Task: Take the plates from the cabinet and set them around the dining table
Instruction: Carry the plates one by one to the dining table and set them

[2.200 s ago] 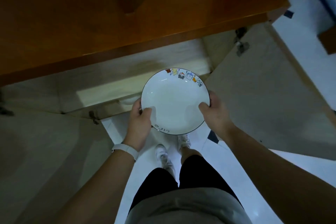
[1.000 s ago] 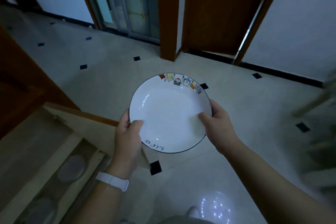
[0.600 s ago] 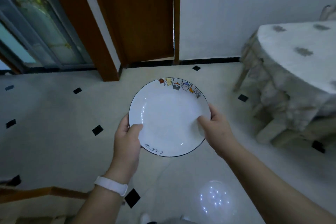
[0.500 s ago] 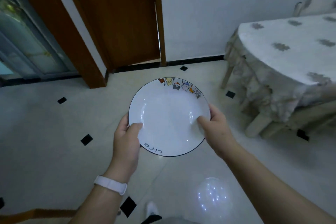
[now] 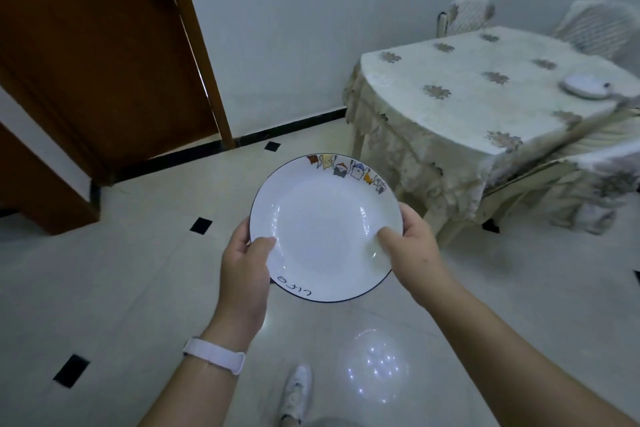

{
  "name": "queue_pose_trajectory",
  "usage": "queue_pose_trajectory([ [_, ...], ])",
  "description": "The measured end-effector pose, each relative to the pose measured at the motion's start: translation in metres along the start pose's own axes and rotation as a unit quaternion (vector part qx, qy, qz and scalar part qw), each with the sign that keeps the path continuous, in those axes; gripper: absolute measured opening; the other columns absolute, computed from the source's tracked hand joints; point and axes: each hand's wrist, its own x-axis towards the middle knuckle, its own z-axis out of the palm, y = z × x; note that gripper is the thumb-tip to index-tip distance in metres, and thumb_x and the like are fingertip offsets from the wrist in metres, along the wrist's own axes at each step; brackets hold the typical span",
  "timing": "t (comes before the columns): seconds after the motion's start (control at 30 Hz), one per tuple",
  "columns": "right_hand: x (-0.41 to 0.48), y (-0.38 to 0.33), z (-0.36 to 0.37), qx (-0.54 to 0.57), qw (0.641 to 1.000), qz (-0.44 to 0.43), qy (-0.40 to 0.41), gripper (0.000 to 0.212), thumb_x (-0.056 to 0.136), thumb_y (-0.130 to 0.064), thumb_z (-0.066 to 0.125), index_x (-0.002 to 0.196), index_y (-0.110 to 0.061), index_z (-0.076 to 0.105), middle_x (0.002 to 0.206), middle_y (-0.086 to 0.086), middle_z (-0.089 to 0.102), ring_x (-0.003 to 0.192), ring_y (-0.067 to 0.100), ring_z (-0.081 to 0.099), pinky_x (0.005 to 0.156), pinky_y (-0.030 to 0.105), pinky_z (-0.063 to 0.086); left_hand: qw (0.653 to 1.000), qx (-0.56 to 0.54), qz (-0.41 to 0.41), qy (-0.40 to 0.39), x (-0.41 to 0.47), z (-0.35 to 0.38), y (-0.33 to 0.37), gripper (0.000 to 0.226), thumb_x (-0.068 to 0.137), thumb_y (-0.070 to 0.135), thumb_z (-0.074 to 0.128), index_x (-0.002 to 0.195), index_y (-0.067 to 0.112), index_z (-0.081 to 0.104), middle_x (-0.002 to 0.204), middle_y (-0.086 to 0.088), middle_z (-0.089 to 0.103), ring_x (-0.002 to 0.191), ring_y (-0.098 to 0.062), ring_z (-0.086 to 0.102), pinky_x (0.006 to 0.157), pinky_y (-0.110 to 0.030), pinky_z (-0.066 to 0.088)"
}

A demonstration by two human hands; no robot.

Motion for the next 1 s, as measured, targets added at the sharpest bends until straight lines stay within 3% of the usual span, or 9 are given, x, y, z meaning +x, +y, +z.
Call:
queue_pose_trajectory([
  [0.13, 0.028, -0.014, 0.022, 0.002, 0.999, -0.001, 0.043, 0.042, 0.082, 0.005, 0.045, 0.096, -0.03, 0.064, 0.07, -0.016, 0.066, 0.061, 0.006, 0.058, 0.053, 0.02, 0.047, 0.999, 0.001, -0.017, -0.03, 0.05, -0.004, 0.015, 0.043, 0.09, -0.002, 0.045, 0.101, 0.031, 0.072, 0.097, 0.001, 0.075, 0.083, -0.018, 0.068, 0.067, -0.032, 0.051],
  [0.43, 0.047, -0.014, 0.01, 0.018, 0.984, 0.015, 0.177, 0.044, 0.082, 0.005, 0.046, 0.098, -0.031, 0.066, 0.078, -0.01, 0.069, 0.066, 0.008, 0.062, 0.055, 0.024, 0.048, 0.986, 0.018, -0.05, -0.159, 0.12, 0.037, 0.013, 0.041, 0.089, -0.002, 0.047, 0.109, 0.025, 0.069, 0.101, -0.001, 0.074, 0.087, -0.02, 0.067, 0.075, -0.036, 0.052],
  [0.6, 0.03, -0.008, -0.028, 0.021, 0.965, 0.035, 0.257, 0.038, 0.082, 0.003, 0.047, 0.095, -0.027, 0.066, 0.073, -0.012, 0.068, 0.065, 0.011, 0.062, 0.053, 0.022, 0.048, 0.963, 0.044, -0.082, -0.253, 0.12, 0.083, 0.0, 0.039, 0.09, -0.001, 0.046, 0.106, 0.025, 0.07, 0.1, -0.002, 0.074, 0.087, -0.02, 0.067, 0.075, -0.036, 0.052],
  [0.73, 0.014, -0.001, -0.062, 0.032, 0.94, 0.055, 0.334, 0.039, 0.07, -0.012, 0.048, 0.099, -0.031, 0.066, 0.079, -0.01, 0.072, 0.068, 0.013, 0.065, 0.056, 0.027, 0.051, 0.939, 0.06, -0.104, -0.322, 0.111, 0.131, -0.01, 0.04, 0.09, -0.001, 0.045, 0.108, 0.026, 0.068, 0.094, 0.003, 0.074, 0.081, -0.015, 0.068, 0.065, -0.029, 0.053],
  [0.87, 0.0, 0.005, -0.099, 0.054, 0.921, 0.053, 0.383, 0.043, 0.081, 0.003, 0.045, 0.097, -0.03, 0.066, 0.07, -0.016, 0.068, 0.061, 0.01, 0.063, 0.047, 0.022, 0.048, 0.914, 0.079, -0.11, -0.383, 0.1, 0.176, -0.024, 0.04, 0.091, 0.001, 0.046, 0.115, 0.026, 0.066, 0.101, 0.0, 0.074, 0.084, -0.017, 0.067, 0.061, -0.029, 0.053],
  [1.0, -0.007, 0.016, -0.137, 0.075, 0.905, 0.046, 0.416, 0.043, 0.075, -0.001, 0.045, 0.1, -0.029, 0.068, 0.078, -0.011, 0.07, 0.067, 0.014, 0.064, 0.054, 0.026, 0.049, 0.9, 0.088, -0.113, -0.411, 0.084, 0.223, -0.037, 0.039, 0.091, 0.0, 0.046, 0.111, 0.026, 0.067, 0.098, 0.001, 0.073, 0.082, -0.017, 0.066, 0.062, -0.029, 0.052],
])
